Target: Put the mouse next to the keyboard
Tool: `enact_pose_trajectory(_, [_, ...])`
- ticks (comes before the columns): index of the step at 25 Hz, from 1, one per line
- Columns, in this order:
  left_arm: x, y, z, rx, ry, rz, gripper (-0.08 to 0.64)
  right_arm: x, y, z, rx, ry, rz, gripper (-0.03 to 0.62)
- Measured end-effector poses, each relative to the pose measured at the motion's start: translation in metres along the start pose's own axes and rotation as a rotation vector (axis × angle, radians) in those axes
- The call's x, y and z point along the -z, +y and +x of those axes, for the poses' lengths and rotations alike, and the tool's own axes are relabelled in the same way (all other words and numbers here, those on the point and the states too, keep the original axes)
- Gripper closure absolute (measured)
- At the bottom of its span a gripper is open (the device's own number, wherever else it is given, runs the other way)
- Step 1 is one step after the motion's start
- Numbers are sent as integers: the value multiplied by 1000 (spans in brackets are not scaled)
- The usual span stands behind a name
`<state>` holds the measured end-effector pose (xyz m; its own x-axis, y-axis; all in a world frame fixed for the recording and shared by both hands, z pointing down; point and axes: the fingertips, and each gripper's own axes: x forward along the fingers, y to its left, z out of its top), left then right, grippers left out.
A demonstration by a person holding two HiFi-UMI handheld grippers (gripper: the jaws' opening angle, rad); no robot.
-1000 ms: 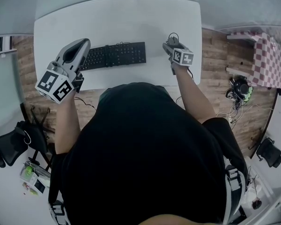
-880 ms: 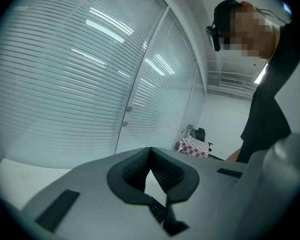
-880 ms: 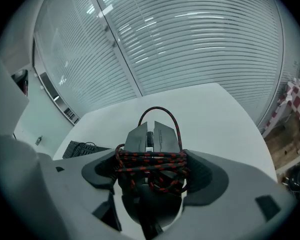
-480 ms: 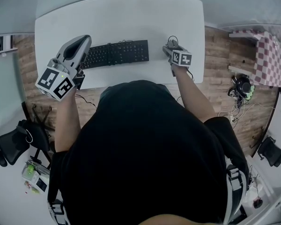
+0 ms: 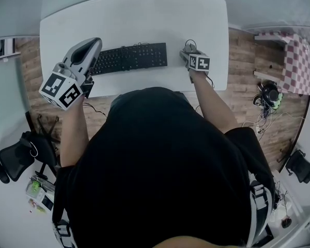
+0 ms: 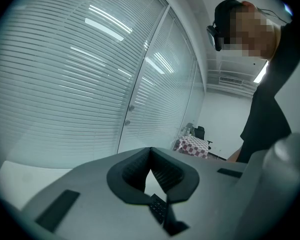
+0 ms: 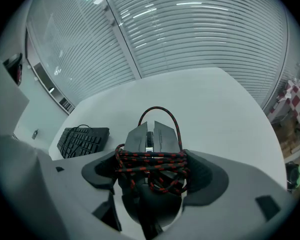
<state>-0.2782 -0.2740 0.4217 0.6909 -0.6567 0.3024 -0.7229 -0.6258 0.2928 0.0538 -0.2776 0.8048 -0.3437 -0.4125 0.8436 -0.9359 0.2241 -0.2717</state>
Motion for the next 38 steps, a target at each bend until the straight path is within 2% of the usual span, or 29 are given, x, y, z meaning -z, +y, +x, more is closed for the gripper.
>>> enact_pose_trajectory(19, [7, 5, -1, 4, 8, -5, 538, 4, -10, 15, 100, 48, -40, 190])
enact_pose_trajectory(38, [4, 6, -2, 10, 21, 1, 538, 0, -9, 12, 134, 39, -43, 190])
